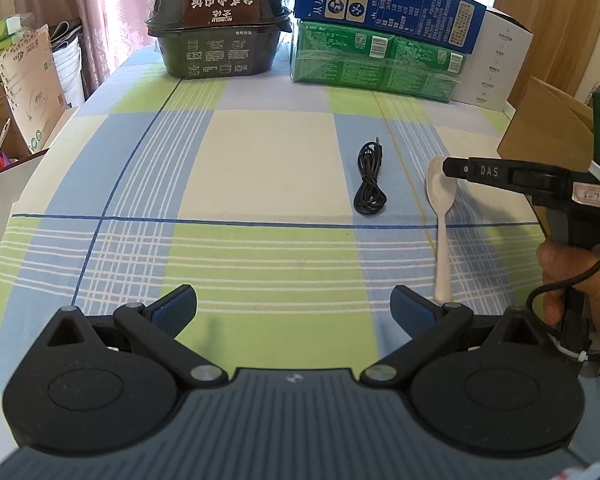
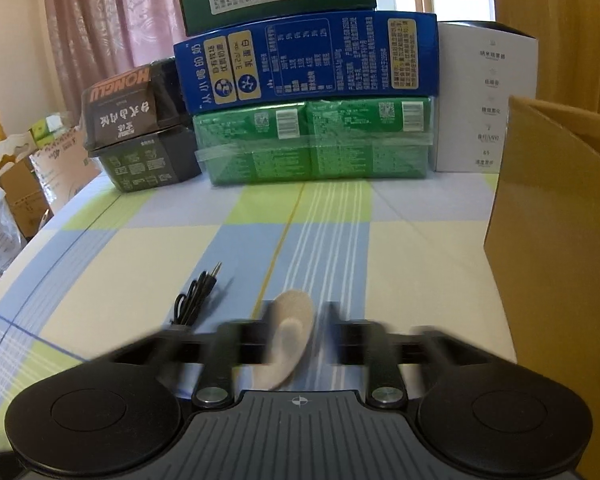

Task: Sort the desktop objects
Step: 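Move the right tool to the wooden spoon and grasp its handle, then grasp the black earphone cable with the left tool while the right tool lifts the spoon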

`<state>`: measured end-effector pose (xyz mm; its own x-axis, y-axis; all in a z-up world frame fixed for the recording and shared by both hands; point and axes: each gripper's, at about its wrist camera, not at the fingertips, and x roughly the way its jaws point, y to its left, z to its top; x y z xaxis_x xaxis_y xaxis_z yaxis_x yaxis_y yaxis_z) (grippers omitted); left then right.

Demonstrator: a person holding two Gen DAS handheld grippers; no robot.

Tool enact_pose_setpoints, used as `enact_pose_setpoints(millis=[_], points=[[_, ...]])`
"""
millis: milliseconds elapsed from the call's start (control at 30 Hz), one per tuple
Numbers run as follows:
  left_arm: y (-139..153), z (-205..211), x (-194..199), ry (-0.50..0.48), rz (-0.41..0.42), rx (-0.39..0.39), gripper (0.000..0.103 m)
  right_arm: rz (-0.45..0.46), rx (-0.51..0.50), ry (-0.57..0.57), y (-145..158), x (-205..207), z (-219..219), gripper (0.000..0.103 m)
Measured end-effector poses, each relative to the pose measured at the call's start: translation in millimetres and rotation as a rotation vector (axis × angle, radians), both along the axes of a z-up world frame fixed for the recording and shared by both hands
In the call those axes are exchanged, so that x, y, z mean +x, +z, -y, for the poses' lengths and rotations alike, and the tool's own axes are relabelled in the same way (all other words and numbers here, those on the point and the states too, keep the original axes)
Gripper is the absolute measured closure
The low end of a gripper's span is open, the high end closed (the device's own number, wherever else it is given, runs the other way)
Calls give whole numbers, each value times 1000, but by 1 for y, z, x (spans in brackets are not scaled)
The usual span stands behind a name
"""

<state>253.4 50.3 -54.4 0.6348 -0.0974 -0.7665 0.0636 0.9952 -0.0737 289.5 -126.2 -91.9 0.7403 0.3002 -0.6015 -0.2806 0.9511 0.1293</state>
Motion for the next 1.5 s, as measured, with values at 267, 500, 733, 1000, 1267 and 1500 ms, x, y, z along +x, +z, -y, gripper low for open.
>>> enact_pose_setpoints(millis=[267, 500, 733, 1000, 1267, 1500], points=[[-4, -7, 26, -1, 40, 8, 2, 38, -106, 40, -12, -12, -21, 34], [-14, -8, 48, 8, 56, 34, 2, 50, -140, 13, -19, -9, -27, 62], [-22, 9, 68, -55, 82, 40, 2, 23, -120, 14, -12, -2, -14, 99], [-22, 44, 96, -175, 118, 45, 17, -14, -73, -29, -8, -2, 12, 100], [-37, 75, 112, -267, 108, 71, 52, -30, -34, -45, -8, -3, 18, 100], [-35, 72, 114, -230, 113, 43, 92, -51, -16, -38, -6, -9, 21, 100]])
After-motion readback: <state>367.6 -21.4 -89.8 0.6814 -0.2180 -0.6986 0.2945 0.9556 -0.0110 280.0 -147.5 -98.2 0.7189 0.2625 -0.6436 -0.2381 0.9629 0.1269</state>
